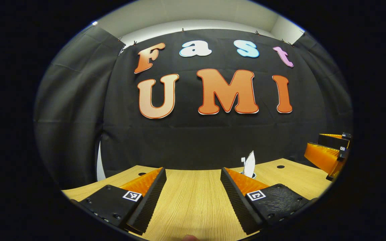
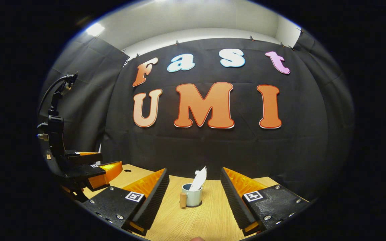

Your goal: Put the toothbrush and toothpaste on the desktop into the cup, then pick up the cup and place it on the coaster on the desktop.

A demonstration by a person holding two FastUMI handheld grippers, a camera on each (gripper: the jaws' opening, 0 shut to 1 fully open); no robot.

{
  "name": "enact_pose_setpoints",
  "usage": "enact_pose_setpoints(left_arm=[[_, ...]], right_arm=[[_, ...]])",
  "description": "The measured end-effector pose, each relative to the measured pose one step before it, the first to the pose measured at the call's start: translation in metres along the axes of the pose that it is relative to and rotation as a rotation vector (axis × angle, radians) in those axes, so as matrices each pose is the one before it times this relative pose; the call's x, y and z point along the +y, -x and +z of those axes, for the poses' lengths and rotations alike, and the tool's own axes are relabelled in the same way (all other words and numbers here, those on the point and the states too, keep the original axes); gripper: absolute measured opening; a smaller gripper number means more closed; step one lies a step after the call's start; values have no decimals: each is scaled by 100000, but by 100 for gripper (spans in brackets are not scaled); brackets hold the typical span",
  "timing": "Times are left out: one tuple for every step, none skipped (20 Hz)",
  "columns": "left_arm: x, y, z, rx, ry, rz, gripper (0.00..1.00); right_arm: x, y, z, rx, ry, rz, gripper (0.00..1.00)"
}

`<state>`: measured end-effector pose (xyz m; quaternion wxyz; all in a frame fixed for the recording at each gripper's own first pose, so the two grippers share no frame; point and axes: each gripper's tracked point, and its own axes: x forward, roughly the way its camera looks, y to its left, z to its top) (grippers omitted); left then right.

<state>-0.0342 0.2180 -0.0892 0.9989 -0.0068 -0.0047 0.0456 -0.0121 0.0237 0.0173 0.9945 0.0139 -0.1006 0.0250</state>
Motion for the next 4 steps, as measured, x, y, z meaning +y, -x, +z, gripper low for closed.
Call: enact_pose_setpoints(left_arm=[[-48,221,424,-834,-60,7,97],[-102,75,472,-1063,-106,-102,98],[26,237,298,-990,-179,236,98],[-52,54,324,-893,-369,204,97]], right_arm=[[101,82,133,-164,267,258,93],[-111,35,159,-200,323,146,93],[-60,160,182,-377,332,106,93],[-118,33,146,-94,52,-336,93]])
